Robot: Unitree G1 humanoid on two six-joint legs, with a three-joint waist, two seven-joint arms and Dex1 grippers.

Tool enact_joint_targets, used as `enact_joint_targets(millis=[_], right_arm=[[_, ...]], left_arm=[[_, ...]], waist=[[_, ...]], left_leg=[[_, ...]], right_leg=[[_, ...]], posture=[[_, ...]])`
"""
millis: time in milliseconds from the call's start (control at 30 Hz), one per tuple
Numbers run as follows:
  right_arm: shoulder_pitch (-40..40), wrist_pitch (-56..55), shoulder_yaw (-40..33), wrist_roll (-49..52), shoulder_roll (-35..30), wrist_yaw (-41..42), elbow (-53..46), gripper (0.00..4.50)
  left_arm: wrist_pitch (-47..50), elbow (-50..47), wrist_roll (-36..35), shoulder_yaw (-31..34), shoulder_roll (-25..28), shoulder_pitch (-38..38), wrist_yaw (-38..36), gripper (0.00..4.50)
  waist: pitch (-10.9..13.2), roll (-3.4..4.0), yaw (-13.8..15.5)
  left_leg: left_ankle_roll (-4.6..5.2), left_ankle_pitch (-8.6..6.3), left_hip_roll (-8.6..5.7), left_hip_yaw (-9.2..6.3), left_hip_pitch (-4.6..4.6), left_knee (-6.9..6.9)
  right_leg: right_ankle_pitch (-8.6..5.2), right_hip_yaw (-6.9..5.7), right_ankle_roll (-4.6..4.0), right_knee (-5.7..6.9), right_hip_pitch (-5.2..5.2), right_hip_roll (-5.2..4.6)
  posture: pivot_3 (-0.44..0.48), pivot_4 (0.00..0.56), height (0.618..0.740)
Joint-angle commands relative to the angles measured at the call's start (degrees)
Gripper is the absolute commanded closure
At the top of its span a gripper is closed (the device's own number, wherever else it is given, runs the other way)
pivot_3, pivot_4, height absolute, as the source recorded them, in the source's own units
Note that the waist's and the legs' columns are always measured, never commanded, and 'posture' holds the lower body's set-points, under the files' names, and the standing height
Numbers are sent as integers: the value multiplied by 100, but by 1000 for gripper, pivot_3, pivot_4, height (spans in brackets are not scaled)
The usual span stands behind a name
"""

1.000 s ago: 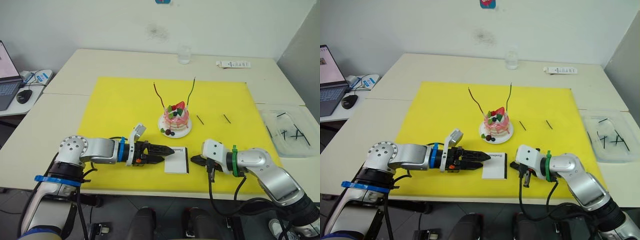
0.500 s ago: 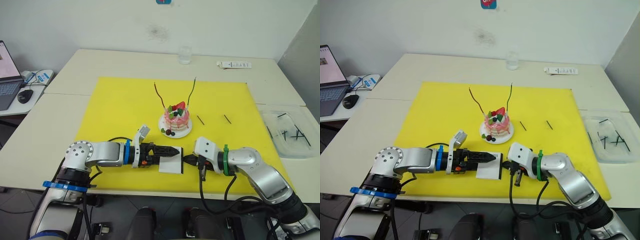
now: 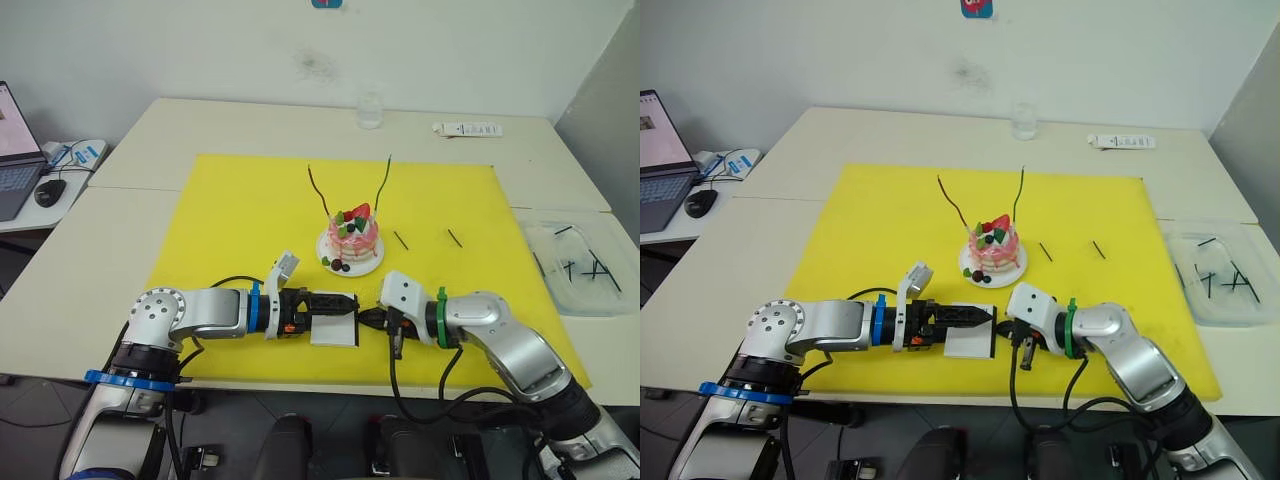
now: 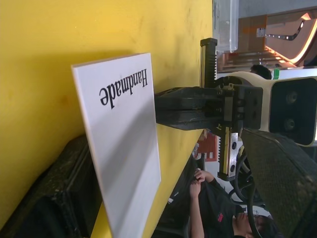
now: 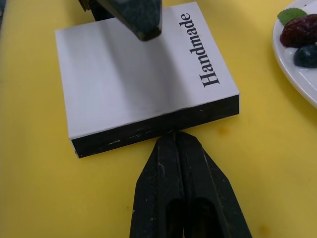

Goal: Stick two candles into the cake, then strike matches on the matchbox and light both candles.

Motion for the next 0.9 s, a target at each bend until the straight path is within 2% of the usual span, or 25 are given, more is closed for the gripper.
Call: enact_joint_targets(millis=[33, 567, 900], right_arm=[[-113, -34, 59, 72, 102, -26, -49, 4466], [-213, 74, 44, 31, 192, -163, -35, 4466], [355, 170, -498, 157, -415, -214, -305, 4466]], left_arm=[[103, -143, -39, -175, -6, 89, -42, 0], [102, -247, -39, -323, 228, 161, -101, 0], [-113, -288, -39, -142, 249, 300, 31, 0]], waist=[[0, 0, -1], [0, 0, -1], [0, 0, 8]], left_leg=[[0, 0, 0, 0, 0, 0], [0, -1, 1, 1, -2, -7], [-1, -1, 1, 3, -3, -9]], right_leg=[[0, 0, 0, 0, 0, 0], [-3, 1, -4, -9, -2, 0], [-4, 2, -6, -14, -2, 0]], posture=[[0, 150, 740], [0, 150, 740], [0, 150, 740]])
